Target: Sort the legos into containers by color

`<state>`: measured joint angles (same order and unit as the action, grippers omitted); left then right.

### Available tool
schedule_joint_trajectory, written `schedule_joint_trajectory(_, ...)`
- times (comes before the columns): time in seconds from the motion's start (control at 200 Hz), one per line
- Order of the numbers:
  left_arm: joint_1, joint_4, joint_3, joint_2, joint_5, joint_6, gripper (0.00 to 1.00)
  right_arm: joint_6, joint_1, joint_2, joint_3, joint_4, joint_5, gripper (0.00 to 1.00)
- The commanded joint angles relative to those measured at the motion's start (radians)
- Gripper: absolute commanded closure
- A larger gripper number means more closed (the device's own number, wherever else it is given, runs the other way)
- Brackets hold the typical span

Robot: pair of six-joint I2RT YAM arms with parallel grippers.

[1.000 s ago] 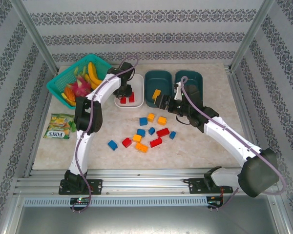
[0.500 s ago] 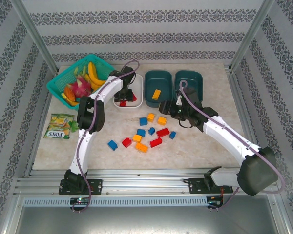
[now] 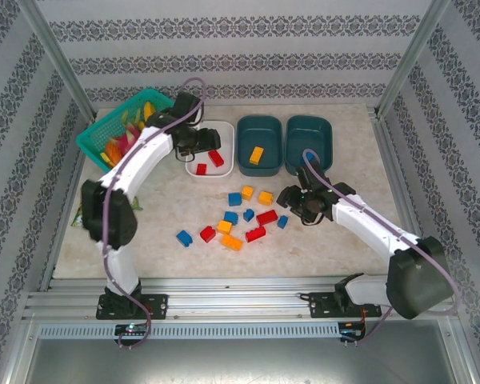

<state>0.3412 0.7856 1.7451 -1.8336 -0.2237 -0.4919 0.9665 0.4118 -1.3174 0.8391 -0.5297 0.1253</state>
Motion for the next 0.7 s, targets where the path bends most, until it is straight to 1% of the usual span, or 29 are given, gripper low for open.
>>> schedule_joint_trajectory(0.0, 0.041, -0.167, -0.168, 0.112, -0.166, -0.046, 0.31, 0.049, -0.008, -0.052, -0.032, 0.038, 0.025, 0.39)
schedule_joint_trajectory(0.13, 0.091, -0.264, -0.365, 0.263, -0.245, -0.082, 0.32, 0.064, -0.007, -0.108, -0.034, 0.051, 0.034, 0.4)
schedule_joint_trajectory(0.205, 0.116, -0.311, -0.463, 0.344, -0.261, -0.106, 0.33, 0.074, -0.011, -0.132, -0.041, 0.072, 0.034, 0.42)
schedule_joint_trajectory(0.32, 0.14, -0.333, -0.566, 0.432, -0.259, -0.14, 0.33, 0.077, -0.011, -0.163, -0.036, 0.101, 0.038, 0.46)
schedule_joint_trajectory(0.465, 0.148, -0.317, -0.626, 0.488, -0.235, -0.15, 0.33, 0.085, -0.011, -0.204, -0.035, 0.101, 0.059, 0.49)
schedule_joint_trajectory(0.63, 0.149, -0.311, -0.621, 0.499, -0.227, -0.149, 0.33, 0.095, -0.002, -0.214, -0.048, 0.09, 0.056, 0.52)
schedule_joint_trajectory(0.694, 0.15, -0.318, -0.622, 0.496, -0.226, -0.152, 0.33, 0.098, -0.001, -0.217, -0.056, 0.099, 0.053, 0.55)
